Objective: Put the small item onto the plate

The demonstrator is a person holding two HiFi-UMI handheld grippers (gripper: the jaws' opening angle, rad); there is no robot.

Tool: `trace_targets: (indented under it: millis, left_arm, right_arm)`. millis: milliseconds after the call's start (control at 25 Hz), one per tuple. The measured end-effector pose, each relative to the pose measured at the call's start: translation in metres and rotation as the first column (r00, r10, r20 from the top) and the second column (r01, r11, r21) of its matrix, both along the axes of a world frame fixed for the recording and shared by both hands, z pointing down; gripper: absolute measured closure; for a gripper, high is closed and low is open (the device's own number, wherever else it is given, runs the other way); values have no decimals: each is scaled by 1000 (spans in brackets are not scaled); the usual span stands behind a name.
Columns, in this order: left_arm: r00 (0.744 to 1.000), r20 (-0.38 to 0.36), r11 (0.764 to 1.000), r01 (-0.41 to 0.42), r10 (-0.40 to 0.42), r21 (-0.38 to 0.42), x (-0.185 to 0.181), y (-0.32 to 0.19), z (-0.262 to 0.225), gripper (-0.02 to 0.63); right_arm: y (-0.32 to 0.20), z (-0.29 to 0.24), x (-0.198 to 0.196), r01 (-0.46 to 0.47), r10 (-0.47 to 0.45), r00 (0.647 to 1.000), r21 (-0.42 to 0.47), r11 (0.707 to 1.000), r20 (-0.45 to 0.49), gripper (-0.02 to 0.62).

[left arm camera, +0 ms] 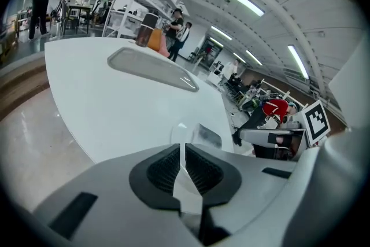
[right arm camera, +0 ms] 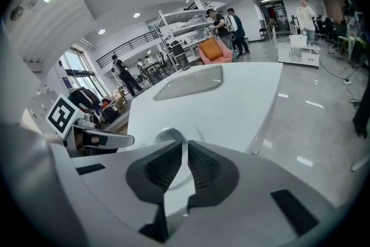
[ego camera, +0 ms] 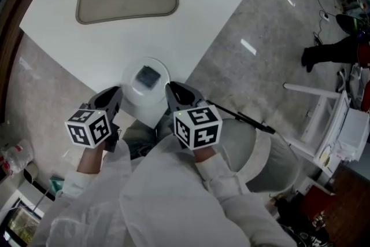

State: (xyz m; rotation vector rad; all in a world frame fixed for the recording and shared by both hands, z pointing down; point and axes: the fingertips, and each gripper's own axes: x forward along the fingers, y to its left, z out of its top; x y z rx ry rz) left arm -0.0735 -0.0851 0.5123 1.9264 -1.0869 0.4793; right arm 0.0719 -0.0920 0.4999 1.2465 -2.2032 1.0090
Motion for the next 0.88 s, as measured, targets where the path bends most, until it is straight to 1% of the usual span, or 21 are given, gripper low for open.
trace_targets:
  millis: [120,200,240,280,320,440,560,720,880]
  left_arm:
    - [1000,11,1000,-5,5,-19,-1,-1,7,592]
    - [1000,13,999,-22,23,-33,0,0,10,590]
    - [999,13,999,-31,31,-39,1,1,11,588]
    - [999,13,998,-36,36,-44,2,1,12,579]
    - [999,13,998,-35,36,-46,2,1,12,569]
    - [1000,16,998,-26,27,-52,2,0,13,544]
    - [999,16,997,-35,36,-64,4,-2,16,510]
    - [999,13,996,-39,40,-82,7,-4,19,500]
    - [998,34,994,-50,54,-97,7,-4,26,499]
  right_arm:
    - [1,12,1,1,-2,1000,-36,999,-11,577]
    - [3,20,-1,19,-20,1000,-65,998,-15,574]
    - [4,24,-2,29,-31,999,-79,996,-18,559]
    - [5,27,-3,34,-37,999,-90,995,-22,509]
    - [5,28,-2,31,-34,999,-95,995,-28,492]
    - [2,31,2,6,-10,999,-96,995,-45,491]
    - [0,36,0,13,-18,999,-116,993,-43,482]
    - [-4,39,1,12,-17,999,-125,992,-41,480]
    - [-7,44,1,13,-19,999,-136,991,-41,480]
